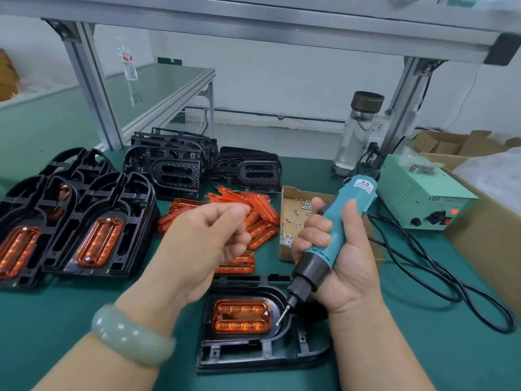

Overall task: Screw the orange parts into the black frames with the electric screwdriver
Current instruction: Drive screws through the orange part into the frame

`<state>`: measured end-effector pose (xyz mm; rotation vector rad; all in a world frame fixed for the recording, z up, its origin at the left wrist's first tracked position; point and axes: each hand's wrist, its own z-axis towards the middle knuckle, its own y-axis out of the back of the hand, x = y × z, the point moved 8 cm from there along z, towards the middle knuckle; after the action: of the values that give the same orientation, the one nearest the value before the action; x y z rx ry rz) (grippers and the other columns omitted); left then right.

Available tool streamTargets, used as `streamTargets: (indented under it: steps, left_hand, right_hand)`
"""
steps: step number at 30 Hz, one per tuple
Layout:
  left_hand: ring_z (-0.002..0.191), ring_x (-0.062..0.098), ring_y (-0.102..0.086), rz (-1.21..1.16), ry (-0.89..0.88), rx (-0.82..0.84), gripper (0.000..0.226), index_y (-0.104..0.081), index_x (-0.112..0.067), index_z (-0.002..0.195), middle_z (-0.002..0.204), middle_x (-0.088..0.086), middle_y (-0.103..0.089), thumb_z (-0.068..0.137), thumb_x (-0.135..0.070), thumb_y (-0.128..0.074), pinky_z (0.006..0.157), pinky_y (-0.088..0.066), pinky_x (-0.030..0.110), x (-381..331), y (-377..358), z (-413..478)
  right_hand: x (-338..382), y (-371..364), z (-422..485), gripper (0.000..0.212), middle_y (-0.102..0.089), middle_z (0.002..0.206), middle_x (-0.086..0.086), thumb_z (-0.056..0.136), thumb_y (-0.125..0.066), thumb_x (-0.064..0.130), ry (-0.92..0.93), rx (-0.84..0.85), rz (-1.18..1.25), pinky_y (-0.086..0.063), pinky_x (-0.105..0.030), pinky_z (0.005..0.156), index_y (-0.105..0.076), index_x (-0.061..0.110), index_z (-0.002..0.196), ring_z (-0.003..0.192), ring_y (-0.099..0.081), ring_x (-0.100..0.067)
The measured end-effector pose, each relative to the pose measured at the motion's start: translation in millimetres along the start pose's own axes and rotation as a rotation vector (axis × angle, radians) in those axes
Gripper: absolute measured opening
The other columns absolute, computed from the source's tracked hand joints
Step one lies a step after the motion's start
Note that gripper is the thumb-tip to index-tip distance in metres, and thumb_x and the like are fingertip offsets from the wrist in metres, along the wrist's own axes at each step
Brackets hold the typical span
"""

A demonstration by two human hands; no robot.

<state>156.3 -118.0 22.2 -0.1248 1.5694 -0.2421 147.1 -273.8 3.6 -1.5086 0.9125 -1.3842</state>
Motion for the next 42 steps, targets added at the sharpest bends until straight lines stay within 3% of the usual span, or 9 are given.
streamTargets:
  steps: [2,4,9,13,19,27,33,38,42]
  left_hand:
    - [0.055,0.009,-0.061,-0.069,0.023,-0.023,0.008,-0.071,-0.017,0.074,0.061,-0.001,-0.063,0.076,-0.022,-0.064,0.048,-0.051,0.017,8,9,-12]
    - [0.056,0.011,-0.063,-0.138,0.052,-0.057,0.014,-0.069,-0.012,0.084,0.062,0.003,-0.065,0.072,-0.017,-0.064,0.049,-0.052,0.018,19,18,-20]
    - [0.061,0.015,-0.066,-0.206,0.151,-0.037,0.022,-0.071,-0.005,0.088,0.069,0.010,-0.068,0.067,-0.005,-0.064,0.054,-0.054,0.019,42,17,-28]
    - [0.069,0.019,-0.070,-0.190,0.102,-0.051,0.024,-0.073,-0.012,0.086,0.075,0.012,-0.070,0.063,-0.005,-0.068,0.056,-0.055,0.020,38,19,-27]
    - [0.057,0.014,-0.065,-0.194,0.074,-0.061,0.011,-0.075,-0.019,0.066,0.064,0.008,-0.067,0.058,-0.015,-0.070,0.046,-0.051,0.017,29,23,-32]
    - [0.063,0.017,-0.068,-0.085,0.099,-0.028,0.024,-0.075,-0.017,0.078,0.069,0.011,-0.069,0.054,-0.014,-0.074,0.053,-0.053,0.019,33,19,-39]
    - [0.051,0.006,-0.057,0.178,0.093,-0.015,0.014,-0.075,-0.024,0.071,0.066,0.005,-0.070,0.081,-0.017,-0.067,0.046,-0.044,0.015,37,14,-39]
    - [0.050,0.007,-0.056,0.004,0.210,0.059,0.020,-0.073,-0.013,0.065,0.066,0.007,-0.068,0.068,-0.032,-0.066,0.044,-0.045,0.016,45,4,-40]
    - [0.049,0.008,-0.056,-0.083,0.271,0.093,0.018,-0.072,-0.011,0.063,0.066,0.009,-0.066,0.065,-0.029,-0.068,0.042,-0.046,0.015,49,0,-42]
  right_hand:
    - [2,4,0,0.039,-0.045,0.060,0.008,0.077,-0.067,0.048,0.033,-0.060,-0.042,-0.044,-0.018,0.049,-0.058,0.014,0.096,0.043,-0.045,-0.003]
    - [4,6,-1,0.036,-0.046,0.064,0.007,0.079,-0.058,0.046,0.068,-0.093,-0.069,-0.045,-0.019,0.052,-0.056,0.015,0.098,0.047,-0.045,-0.005]
    - [4,9,2,0.035,-0.054,0.070,-0.001,0.077,-0.060,0.037,0.145,-0.138,-0.065,-0.045,-0.026,0.067,-0.052,0.016,0.104,0.057,-0.053,-0.013]
    - [6,10,4,0.027,-0.059,0.072,0.000,0.078,-0.063,0.029,0.213,-0.147,-0.027,-0.047,-0.029,0.072,-0.053,0.019,0.100,0.060,-0.058,-0.012]
    - [8,10,4,0.014,-0.054,0.065,0.007,0.079,-0.064,0.024,0.265,-0.158,-0.028,-0.050,-0.022,0.055,-0.055,0.018,0.088,0.051,-0.053,-0.005]
    - [23,13,-2,0.018,-0.048,0.061,0.010,0.076,-0.065,0.031,0.405,-0.203,-0.019,-0.046,-0.021,0.056,-0.057,0.021,0.088,0.048,-0.047,-0.004]
    - [26,13,-4,0.017,-0.047,0.061,0.011,0.074,-0.067,0.028,0.444,-0.242,-0.015,-0.045,-0.020,0.056,-0.054,0.022,0.084,0.048,-0.046,-0.003]
    - [24,12,-5,0.020,-0.048,0.060,0.011,0.072,-0.068,0.028,0.441,-0.237,-0.031,-0.046,-0.020,0.056,-0.052,0.023,0.083,0.048,-0.047,-0.002]
    - [23,11,-6,0.020,-0.049,0.061,0.011,0.073,-0.068,0.029,0.438,-0.228,-0.033,-0.046,-0.020,0.056,-0.052,0.023,0.084,0.048,-0.048,-0.002]
